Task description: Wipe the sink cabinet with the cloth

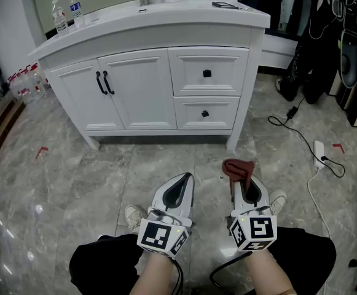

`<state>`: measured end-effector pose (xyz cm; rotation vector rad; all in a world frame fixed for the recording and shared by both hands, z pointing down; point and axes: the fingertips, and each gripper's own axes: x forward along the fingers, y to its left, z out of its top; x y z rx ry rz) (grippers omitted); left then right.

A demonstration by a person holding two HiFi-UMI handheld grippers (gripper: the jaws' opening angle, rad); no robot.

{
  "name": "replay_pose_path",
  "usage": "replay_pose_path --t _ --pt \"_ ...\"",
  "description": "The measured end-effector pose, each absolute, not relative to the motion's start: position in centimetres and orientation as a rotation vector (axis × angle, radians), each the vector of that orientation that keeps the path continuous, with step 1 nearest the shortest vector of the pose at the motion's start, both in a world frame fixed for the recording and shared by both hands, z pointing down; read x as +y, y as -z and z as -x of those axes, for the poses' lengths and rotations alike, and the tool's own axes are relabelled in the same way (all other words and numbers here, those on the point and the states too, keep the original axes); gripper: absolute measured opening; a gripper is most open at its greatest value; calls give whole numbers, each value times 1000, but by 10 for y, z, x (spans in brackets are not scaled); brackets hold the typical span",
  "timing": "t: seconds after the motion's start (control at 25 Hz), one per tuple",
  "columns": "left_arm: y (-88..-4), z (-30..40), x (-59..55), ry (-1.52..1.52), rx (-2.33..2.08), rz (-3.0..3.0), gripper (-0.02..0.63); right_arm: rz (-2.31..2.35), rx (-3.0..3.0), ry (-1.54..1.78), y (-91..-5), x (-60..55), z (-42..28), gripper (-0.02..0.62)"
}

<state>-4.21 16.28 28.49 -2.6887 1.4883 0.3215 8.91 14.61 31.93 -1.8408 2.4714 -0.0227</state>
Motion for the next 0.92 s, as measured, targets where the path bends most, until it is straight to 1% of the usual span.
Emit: replay_pose_path --t 0.92 --pt "-291 38 160 -254 1497 2695 0 1850 2464 58 -323 147 -90 81"
